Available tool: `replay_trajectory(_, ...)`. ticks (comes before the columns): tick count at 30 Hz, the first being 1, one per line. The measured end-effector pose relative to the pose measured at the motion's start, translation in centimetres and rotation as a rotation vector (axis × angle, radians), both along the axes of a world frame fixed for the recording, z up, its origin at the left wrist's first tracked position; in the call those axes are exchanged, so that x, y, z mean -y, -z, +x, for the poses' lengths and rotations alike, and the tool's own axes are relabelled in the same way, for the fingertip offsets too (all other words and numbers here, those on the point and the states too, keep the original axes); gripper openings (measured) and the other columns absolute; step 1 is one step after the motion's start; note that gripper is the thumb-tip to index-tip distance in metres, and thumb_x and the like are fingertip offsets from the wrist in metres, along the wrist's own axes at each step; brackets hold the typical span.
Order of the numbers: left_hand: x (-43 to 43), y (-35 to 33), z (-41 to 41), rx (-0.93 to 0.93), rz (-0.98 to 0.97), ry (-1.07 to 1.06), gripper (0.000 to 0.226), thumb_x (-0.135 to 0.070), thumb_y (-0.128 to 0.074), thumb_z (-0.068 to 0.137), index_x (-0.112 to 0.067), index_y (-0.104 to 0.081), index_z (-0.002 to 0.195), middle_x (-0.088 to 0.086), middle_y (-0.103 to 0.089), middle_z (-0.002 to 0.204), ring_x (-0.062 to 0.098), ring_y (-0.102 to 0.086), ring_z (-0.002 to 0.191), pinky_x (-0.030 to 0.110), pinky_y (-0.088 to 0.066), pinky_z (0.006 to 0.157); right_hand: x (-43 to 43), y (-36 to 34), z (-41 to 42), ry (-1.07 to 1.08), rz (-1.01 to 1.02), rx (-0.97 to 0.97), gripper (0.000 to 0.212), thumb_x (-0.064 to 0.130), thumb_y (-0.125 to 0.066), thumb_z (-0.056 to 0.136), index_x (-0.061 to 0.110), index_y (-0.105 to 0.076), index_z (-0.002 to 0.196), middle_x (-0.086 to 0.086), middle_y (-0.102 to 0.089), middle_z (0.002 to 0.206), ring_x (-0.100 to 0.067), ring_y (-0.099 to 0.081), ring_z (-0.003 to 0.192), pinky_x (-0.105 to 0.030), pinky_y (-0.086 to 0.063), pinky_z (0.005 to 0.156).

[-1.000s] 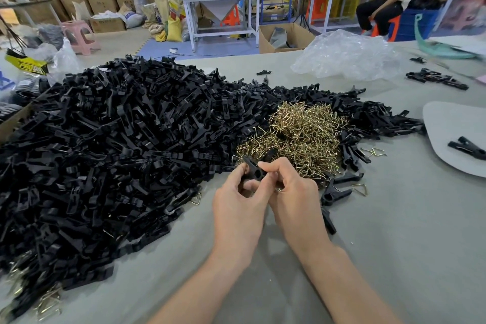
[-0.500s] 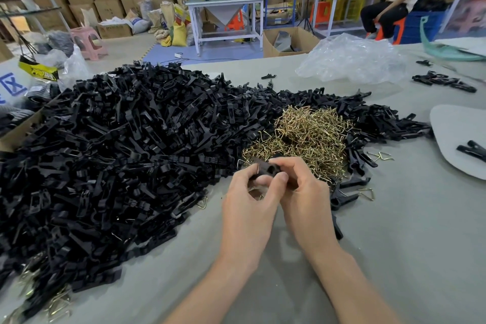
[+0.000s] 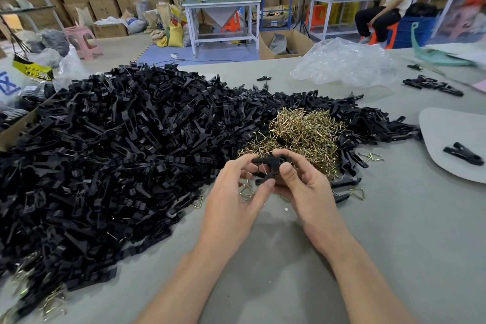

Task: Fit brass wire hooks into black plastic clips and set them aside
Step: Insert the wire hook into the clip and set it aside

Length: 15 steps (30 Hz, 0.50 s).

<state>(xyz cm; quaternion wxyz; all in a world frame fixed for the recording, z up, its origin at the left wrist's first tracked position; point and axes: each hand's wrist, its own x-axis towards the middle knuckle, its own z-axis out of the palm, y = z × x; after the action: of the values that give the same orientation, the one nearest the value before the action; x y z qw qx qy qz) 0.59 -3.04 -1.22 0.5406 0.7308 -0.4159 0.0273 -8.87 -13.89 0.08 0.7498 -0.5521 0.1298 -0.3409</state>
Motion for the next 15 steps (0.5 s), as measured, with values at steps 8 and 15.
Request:
replay_trajectory(8,-0.1,-0.4,-0.6,-0.034,-0.029,0.022,0.036,-0.058,-0.062,0.081,-0.053,-0.048,0.113,-0.023,-0.064,0.106,0.003,-0.060,0.100,0.011,-0.044,0.082,-0.1,0.2,-0.3,-0.123,0.158,0.088,0.031,0.031,-0.056,0.098,0.018,-0.068,0.124,-0.021,-0.070,0.120,-0.031,-0.069,0.112,-0.034,-0.057,0.090)
replay_trajectory(15,3.5,-3.2,-3.3,0.059,0.067,0.221,0.036,-0.047,-0.068,0.084,-0.044,-0.052,0.117,-0.023,-0.061,0.103,-0.002,-0.059,0.099,0.009,-0.042,0.080,3.2,-0.6,-5.1,-0.016,0.081,0.073,0.028,0.018,-0.058,0.090,0.013,-0.058,0.118,-0.011,-0.074,0.105,-0.023,-0.073,0.093,-0.034,-0.060,0.075)
